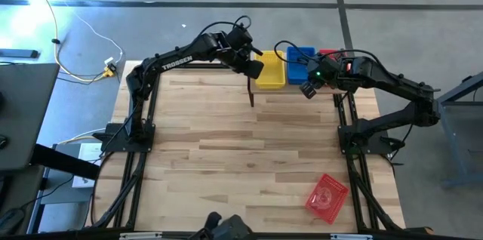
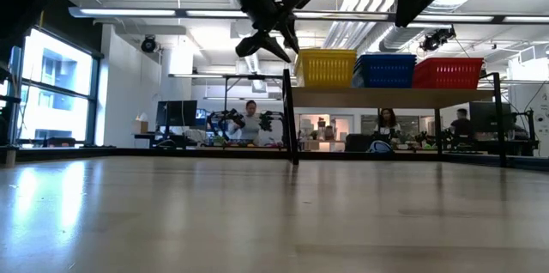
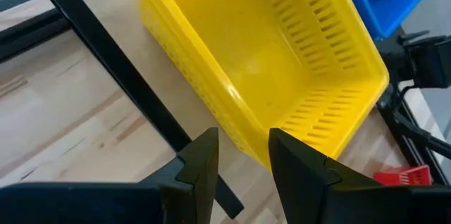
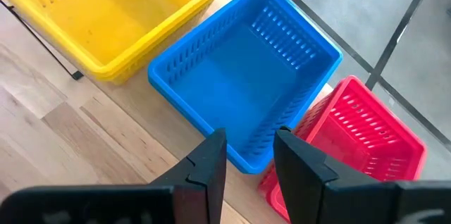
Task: Stack baskets on shelf by color
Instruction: Stack the yellow bin on top of the other yellow bins on the shelf, then stack the red bin on top of the other red bins on the shelf
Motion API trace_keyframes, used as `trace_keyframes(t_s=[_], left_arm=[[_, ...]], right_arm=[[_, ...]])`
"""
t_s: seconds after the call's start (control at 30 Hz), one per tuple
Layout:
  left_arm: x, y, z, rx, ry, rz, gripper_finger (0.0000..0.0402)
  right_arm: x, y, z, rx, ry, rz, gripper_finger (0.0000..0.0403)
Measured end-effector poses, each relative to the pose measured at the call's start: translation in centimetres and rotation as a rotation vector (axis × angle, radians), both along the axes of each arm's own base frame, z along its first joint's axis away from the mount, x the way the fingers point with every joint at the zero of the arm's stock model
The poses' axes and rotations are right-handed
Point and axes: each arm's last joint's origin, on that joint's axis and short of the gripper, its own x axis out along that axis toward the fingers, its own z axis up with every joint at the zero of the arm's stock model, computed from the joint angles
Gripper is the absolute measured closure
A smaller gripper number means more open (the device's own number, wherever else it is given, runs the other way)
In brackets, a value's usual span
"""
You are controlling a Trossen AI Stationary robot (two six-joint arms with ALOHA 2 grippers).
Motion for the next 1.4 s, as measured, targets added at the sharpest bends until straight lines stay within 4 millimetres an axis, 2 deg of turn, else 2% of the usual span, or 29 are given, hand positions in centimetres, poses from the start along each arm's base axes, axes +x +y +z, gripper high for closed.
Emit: trace_keyframes(t_s=[0.2,0.33,0.47,0.57,0.9,1.17,1.4], left_arm=[[-0.4,0.3,0.3,0.016,-0.006,-0.014,0.0285],[-0.9,0.1,1.6,0.062,-0.033,-0.037,0.0285],[-1.6,-0.6,2.6,0.101,-0.03,-0.088,0.0285],[-2.3,-1.6,4.2,0.157,-0.039,-0.148,0.0285],[-4.8,-5.3,8.1,0.302,-0.046,-0.335,0.0285],[-6.1,-7.9,9.5,0.316,-0.028,-0.424,0.0285],[-6.1,-9.3,10.1,0.335,-0.047,-0.466,0.0285]], right_arm=[[0.1,0.1,-0.1,0.049,-0.018,0.025,0.0298],[0.2,0.4,-0.2,0.156,-0.078,0.036,0.0298],[0.6,1.6,-0.3,0.303,-0.138,0.062,0.0298],[0.8,3.0,-0.5,0.406,-0.153,0.084,0.0298],[0.8,9.0,-0.7,0.588,-0.181,0.075,0.0298],[0.5,14.2,-1.2,0.763,-0.157,0.048,0.0298],[1.3,19.1,-3.3,0.843,-0.013,0.052,0.0298]])
